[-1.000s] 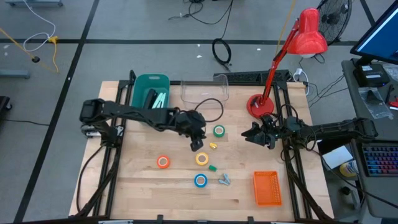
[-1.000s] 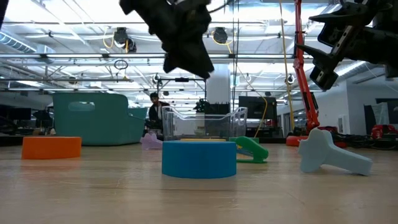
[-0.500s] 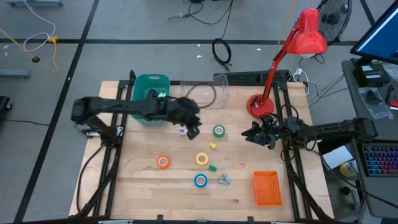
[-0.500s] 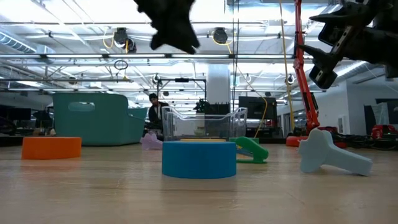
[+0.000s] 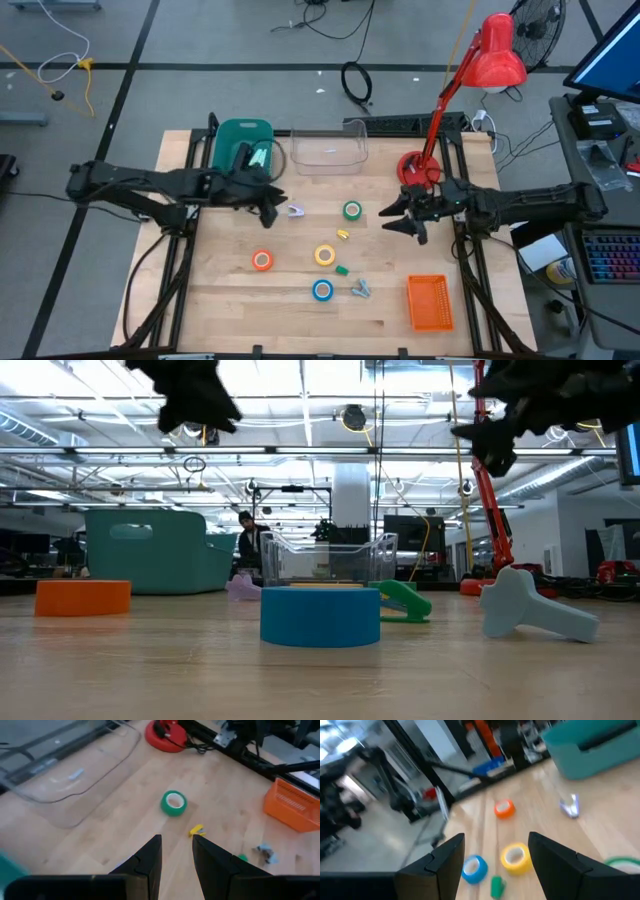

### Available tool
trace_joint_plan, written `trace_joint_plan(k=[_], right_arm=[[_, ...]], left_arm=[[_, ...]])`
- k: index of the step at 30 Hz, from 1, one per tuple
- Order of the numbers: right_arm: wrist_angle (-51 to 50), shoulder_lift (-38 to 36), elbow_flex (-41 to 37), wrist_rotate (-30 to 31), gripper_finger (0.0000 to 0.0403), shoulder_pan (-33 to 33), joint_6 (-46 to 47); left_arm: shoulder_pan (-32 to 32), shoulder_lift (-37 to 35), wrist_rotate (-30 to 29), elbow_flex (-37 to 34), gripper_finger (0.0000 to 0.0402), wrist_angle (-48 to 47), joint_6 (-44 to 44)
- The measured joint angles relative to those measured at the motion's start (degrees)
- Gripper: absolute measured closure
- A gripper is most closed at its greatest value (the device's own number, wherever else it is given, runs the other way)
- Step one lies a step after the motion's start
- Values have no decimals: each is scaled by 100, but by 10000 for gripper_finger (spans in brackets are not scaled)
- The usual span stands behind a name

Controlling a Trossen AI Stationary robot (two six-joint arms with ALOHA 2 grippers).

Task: Pick and place Stapler, Stapler remover, tape
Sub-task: Put the small yellow stapler into the green bin

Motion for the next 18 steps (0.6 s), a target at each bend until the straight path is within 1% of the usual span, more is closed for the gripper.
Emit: trace_joint_plan(k=[3, 5, 10, 18], right_arm=[[-178, 371, 218, 7, 190, 73, -81], [-117, 629, 376, 5, 190, 143, -87], [-198, 1296, 566, 4, 190, 321, -63], [-224, 2125, 1055, 9, 190, 444, -9]], left_arm=[[-83, -463, -50, -265, 289, -27, -16], [-99, -782, -68, -424, 289, -57, -40], [-178, -1414, -78, -818, 289, -143, -165], [-268, -2206, -179, -1261, 289, -243, -290]])
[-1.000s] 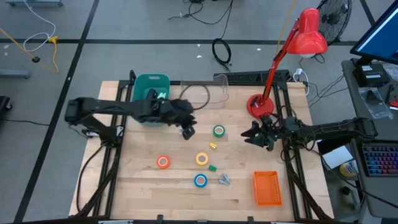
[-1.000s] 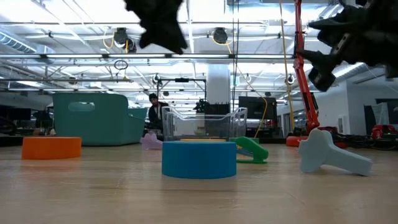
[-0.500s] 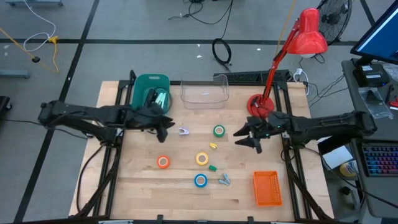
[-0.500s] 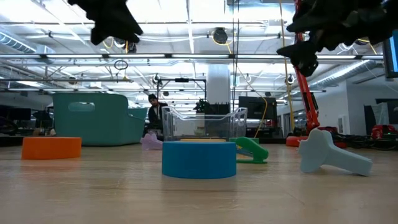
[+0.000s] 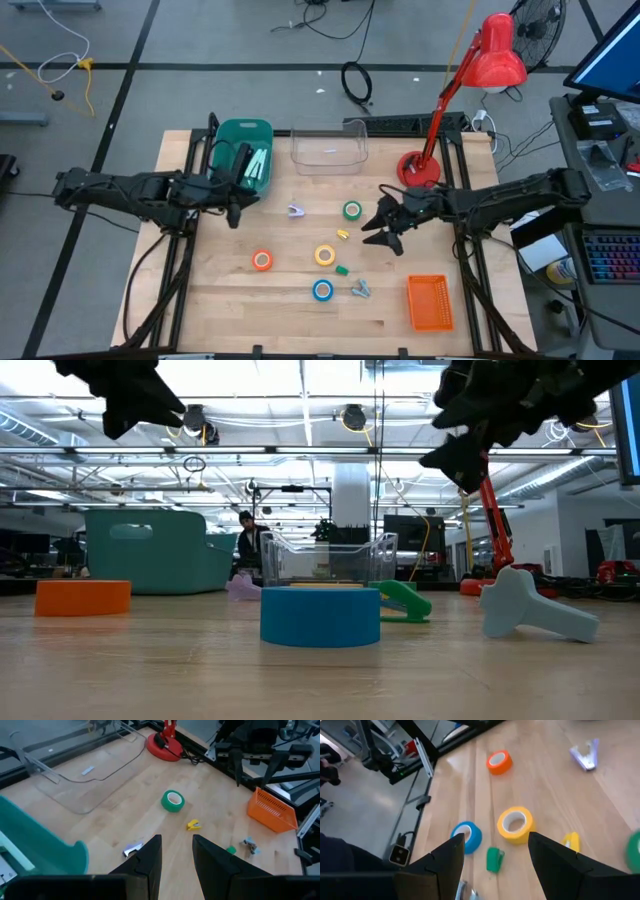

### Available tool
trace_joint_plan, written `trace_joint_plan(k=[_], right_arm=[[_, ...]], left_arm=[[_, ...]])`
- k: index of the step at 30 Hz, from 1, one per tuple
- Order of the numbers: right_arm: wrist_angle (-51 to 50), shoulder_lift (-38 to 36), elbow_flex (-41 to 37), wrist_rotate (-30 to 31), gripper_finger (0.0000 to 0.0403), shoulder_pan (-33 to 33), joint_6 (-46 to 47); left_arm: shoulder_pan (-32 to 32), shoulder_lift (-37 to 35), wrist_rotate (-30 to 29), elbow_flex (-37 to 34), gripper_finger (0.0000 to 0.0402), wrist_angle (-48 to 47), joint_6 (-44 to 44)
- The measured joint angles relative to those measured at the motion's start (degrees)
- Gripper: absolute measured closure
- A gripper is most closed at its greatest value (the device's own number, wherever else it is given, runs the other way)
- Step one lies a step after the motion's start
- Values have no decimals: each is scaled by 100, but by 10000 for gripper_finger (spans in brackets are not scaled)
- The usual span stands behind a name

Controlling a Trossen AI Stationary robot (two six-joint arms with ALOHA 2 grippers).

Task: Pick and place Stapler, Stapler remover, tape
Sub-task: Put the small yellow stapler into the green bin

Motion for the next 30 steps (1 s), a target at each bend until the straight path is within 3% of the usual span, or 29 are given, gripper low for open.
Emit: trace_joint_plan(k=[23, 30], right_arm=[[-968, 1025, 638, 4, 190, 21, -104], [-2727, 1560, 1618, 334, 190, 74, -795]], left_arm=[[-37, -59, 59, -52, 289, -62, 448], [-37, -59, 24, -52, 289, -73, 517]])
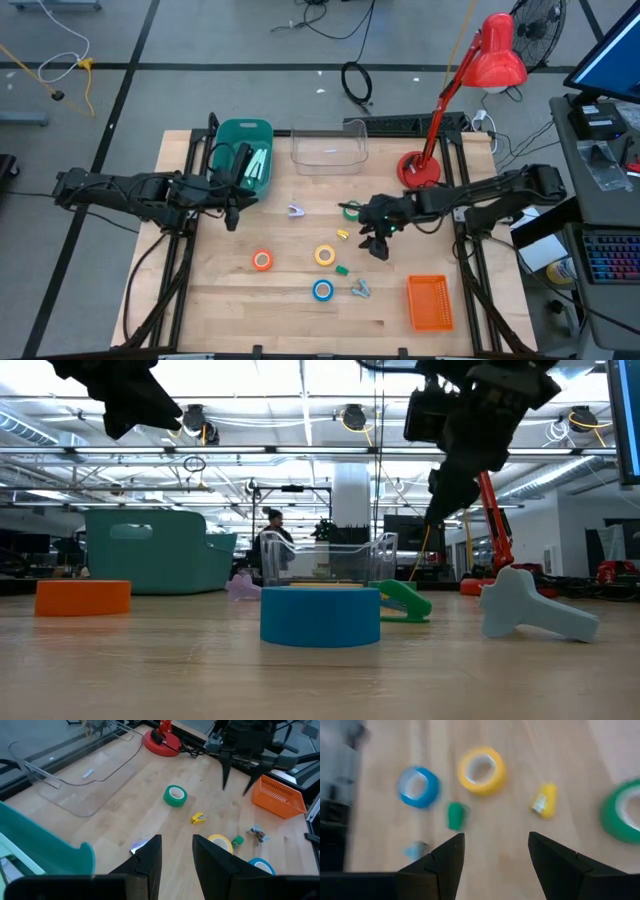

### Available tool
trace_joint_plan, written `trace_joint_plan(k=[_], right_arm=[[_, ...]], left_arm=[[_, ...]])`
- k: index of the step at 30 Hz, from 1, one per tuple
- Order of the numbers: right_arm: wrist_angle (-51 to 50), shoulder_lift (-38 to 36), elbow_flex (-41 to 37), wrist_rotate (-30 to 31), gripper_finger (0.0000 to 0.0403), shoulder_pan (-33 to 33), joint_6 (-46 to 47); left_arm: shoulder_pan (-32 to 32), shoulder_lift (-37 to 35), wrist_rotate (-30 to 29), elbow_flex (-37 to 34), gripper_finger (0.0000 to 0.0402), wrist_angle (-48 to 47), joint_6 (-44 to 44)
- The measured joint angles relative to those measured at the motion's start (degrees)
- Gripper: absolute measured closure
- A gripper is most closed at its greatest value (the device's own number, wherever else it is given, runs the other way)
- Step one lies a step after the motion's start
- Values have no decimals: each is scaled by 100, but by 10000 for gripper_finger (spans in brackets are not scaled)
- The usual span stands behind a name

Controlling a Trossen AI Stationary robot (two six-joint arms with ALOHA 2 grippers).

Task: Pick and place Stapler, Stapler remover, tape
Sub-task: Put the small yellow stapler into the green bin

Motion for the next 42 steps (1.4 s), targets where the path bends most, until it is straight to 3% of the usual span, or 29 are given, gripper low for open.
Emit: trace_joint_plan(k=[17, 21, 29, 42], right_arm=[[-169, 958, 736, 14, 190, -36, -589], [-168, 1292, 889, 418, 190, -49, -483], [8, 1925, 1299, 291, 190, -92, -256], [-175, 2067, 1310, 716, 190, -211, 212]], left_arm=[[2, 0, -24, 9, 289, -9, 255], [2, 0, -24, 9, 289, -11, 283], [2, 0, -24, 9, 289, -11, 537], [4, 0, -24, 9, 289, -15, 750]])
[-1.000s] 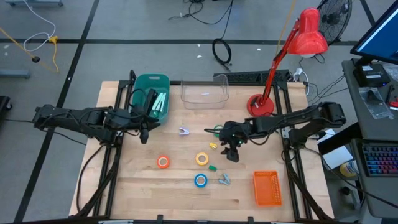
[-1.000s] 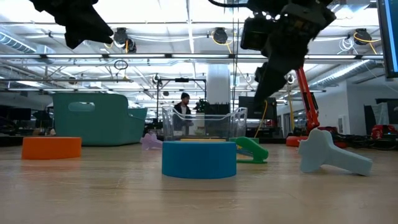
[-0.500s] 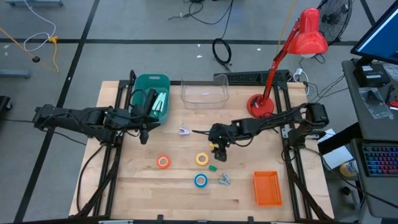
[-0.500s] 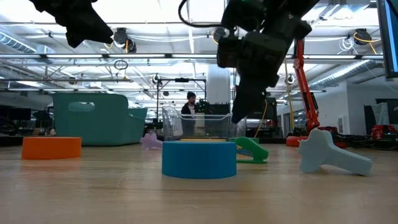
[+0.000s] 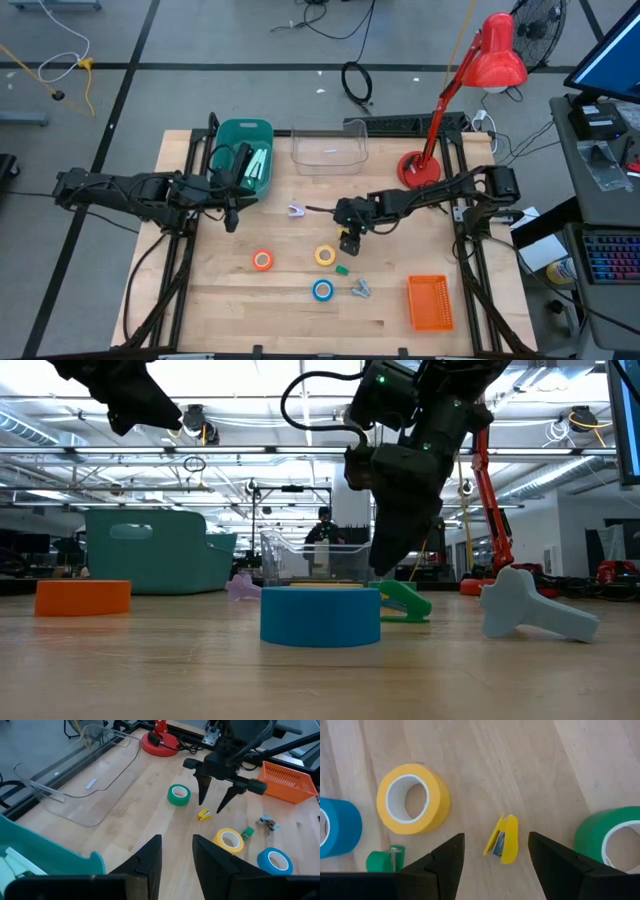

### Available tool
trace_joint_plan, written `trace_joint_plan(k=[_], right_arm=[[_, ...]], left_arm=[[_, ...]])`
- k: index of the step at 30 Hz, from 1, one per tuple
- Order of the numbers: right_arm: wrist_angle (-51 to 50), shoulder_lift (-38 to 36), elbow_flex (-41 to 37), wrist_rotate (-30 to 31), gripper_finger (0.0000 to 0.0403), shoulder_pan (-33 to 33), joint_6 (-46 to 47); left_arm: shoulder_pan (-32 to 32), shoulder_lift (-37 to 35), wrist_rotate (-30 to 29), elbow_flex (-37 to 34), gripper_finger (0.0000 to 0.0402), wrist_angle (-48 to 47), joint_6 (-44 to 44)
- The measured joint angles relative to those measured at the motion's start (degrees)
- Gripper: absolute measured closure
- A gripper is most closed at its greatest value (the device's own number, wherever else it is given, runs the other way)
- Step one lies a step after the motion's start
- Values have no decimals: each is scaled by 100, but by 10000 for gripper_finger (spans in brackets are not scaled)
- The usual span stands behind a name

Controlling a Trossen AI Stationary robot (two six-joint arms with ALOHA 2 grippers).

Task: Pick and place Stapler, Stapler remover, tape
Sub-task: Put the small yellow stapler into the green bin

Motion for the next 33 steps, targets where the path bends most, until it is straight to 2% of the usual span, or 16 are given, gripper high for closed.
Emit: trace_joint_plan(k=[16, 21, 33], right_arm=[[-20, 75, -2, -138, 190, 20, 293], [-49, 325, -13, -152, 190, 18, 424], [-6, 468, -7, 20, 191, 10, 544]], left_arm=[[0, -2, 0, 0, 289, -122, 140], [0, -2, 0, 0, 289, -126, 138], [0, 0, -1, 0, 289, -129, 227]])
